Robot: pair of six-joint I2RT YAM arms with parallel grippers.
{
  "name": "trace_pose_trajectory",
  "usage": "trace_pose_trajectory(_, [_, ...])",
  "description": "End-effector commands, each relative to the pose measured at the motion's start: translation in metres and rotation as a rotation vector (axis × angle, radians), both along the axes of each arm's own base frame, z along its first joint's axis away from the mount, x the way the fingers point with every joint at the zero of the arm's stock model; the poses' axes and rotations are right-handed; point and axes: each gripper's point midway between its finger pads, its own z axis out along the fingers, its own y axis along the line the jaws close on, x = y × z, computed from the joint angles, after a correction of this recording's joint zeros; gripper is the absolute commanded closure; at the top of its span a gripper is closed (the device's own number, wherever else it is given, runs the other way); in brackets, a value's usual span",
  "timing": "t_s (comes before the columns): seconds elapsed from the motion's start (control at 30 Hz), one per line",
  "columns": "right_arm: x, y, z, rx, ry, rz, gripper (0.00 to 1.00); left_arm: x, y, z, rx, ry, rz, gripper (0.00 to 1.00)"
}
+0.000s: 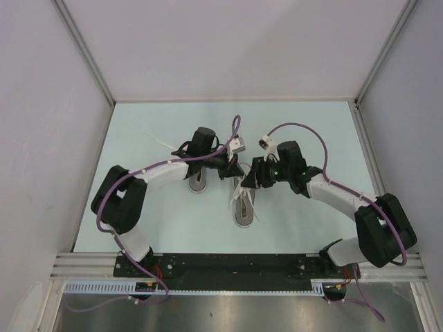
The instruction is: Tie the shoes
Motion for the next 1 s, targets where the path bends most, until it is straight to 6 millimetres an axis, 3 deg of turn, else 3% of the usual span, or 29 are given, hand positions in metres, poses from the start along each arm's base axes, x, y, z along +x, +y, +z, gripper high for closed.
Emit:
trace_pose_trajectory(0.0, [0.017,0.01,0.029,0.052,-0.081,0.0,0.49,0.0,-0.006,0.025,-0.067,-0.046,-0.033,1.0])
trace_pose_trajectory(0.13, [0.012,0.001,0.046,0.066,-0.11,0.075,0.49,-0.003,-0.005,0.027,-0.074,-0.055,-0.051,1.0])
trace_pose_trajectory(0.23, [0.023,-0.02,0.043,0.031,-0.138,0.041,0.5,-0.005,-0.006,0.03,-0.082,-0.07,-0.07,1.0])
trace_pose_trajectory(0.33, [0.033,-0.029,0.035,-0.007,-0.176,0.044,0.53,-0.006,-0.007,0.03,-0.083,-0.075,-0.08,1.0])
trace_pose_trajectory(0.53, [0.032,-0.021,0.027,0.029,-0.154,0.095,0.55,-0.012,-0.01,0.033,-0.087,-0.1,-0.121,1.0])
trace_pose_trajectory(0.87, [0.029,-0.014,0.051,0.18,-0.104,0.134,0.54,-0.017,-0.013,0.035,-0.074,-0.179,-0.169,1.0])
trace_pose_trajectory(0.97, [0.032,-0.014,0.05,0.194,-0.086,0.123,0.53,-0.022,-0.013,0.035,-0.066,-0.188,-0.191,1.0])
